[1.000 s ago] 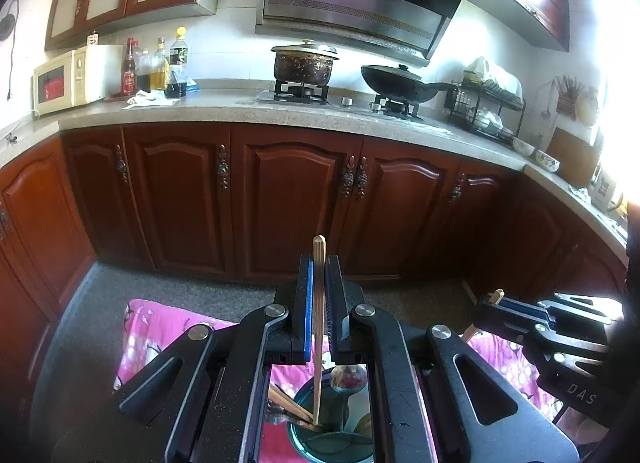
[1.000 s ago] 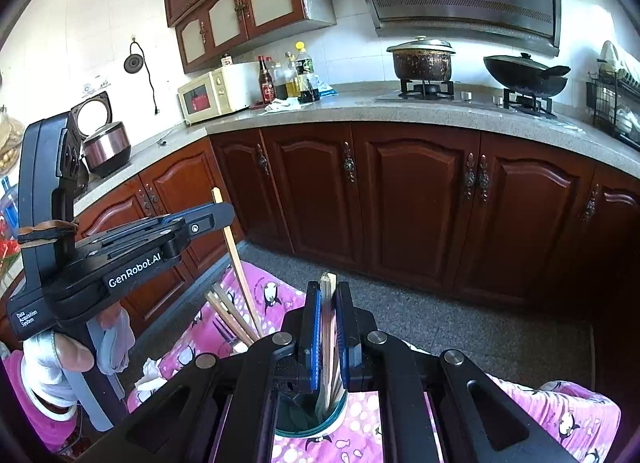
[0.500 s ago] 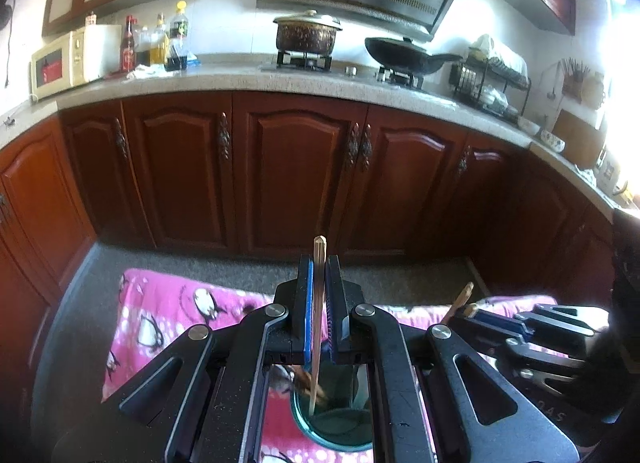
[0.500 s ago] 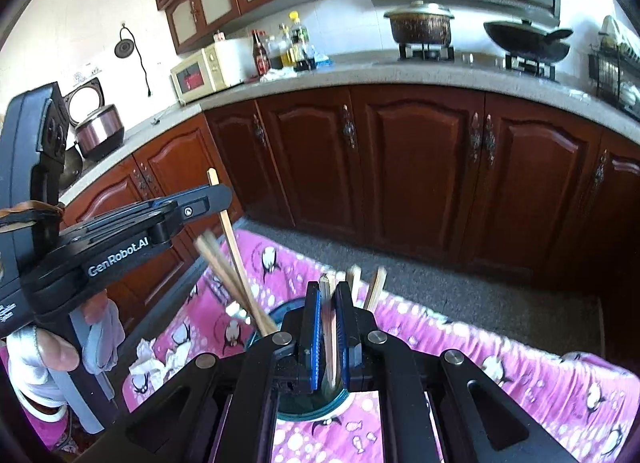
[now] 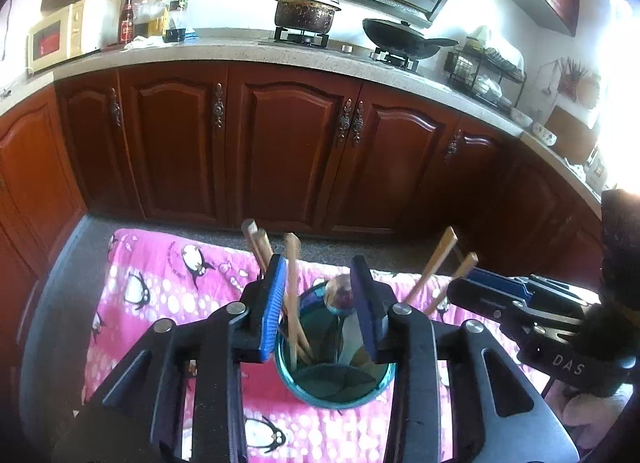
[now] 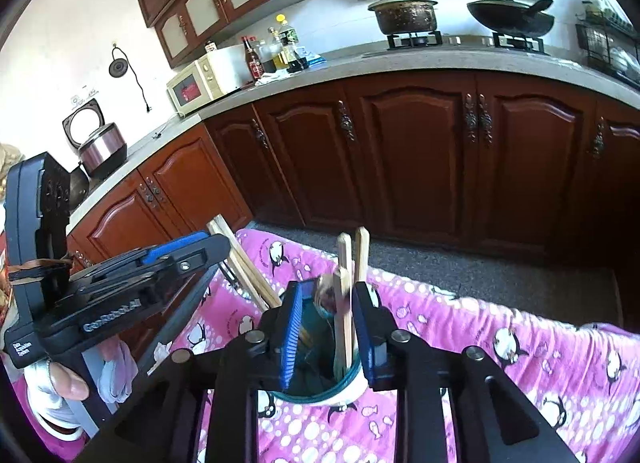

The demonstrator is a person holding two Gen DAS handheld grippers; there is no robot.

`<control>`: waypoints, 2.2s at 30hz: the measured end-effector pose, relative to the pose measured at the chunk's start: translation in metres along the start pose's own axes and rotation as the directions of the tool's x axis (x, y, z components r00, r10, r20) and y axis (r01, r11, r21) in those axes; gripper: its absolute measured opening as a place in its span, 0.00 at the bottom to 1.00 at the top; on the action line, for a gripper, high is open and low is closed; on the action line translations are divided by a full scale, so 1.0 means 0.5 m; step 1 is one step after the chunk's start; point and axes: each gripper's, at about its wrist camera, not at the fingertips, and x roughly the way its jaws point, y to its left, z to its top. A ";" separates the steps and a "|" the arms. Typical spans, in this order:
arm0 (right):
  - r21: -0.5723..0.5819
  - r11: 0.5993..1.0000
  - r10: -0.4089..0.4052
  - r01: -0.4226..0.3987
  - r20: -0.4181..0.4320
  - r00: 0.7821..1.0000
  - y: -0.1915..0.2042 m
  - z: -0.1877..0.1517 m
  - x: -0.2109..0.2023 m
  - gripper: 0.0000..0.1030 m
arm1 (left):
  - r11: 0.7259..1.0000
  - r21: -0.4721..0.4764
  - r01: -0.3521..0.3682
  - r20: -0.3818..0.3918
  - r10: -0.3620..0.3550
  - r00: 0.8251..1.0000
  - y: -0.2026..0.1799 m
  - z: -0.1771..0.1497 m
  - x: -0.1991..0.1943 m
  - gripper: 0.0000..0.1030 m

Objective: Organize utensils

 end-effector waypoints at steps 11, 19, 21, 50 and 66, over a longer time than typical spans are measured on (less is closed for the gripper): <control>0.004 0.999 -0.045 0.045 0.006 0.999 0.027 -0.095 -0.040 0.37 | 0.997 0.035 -0.073 -0.016 0.074 0.997 -0.024 -0.095 -0.051 0.34; 0.031 0.995 -0.092 0.092 0.007 0.996 0.054 -0.155 -0.039 0.38 | 0.992 -0.001 -0.123 -0.052 0.122 0.991 -0.020 -0.162 -0.071 0.34; 0.039 0.995 -0.096 0.095 0.012 0.995 0.059 -0.160 -0.045 0.38 | 0.991 -0.006 -0.137 -0.045 0.137 0.990 -0.019 -0.168 -0.080 0.34; 0.036 0.985 -0.173 0.170 0.077 0.982 0.100 -0.144 -0.117 0.50 | 0.973 0.006 -0.229 0.062 0.228 0.972 -0.044 -0.167 -0.171 0.34; 0.024 0.985 -0.173 0.172 0.059 0.983 0.101 -0.147 -0.111 0.50 | 0.973 0.005 -0.233 0.066 0.232 0.971 -0.047 -0.169 -0.174 0.34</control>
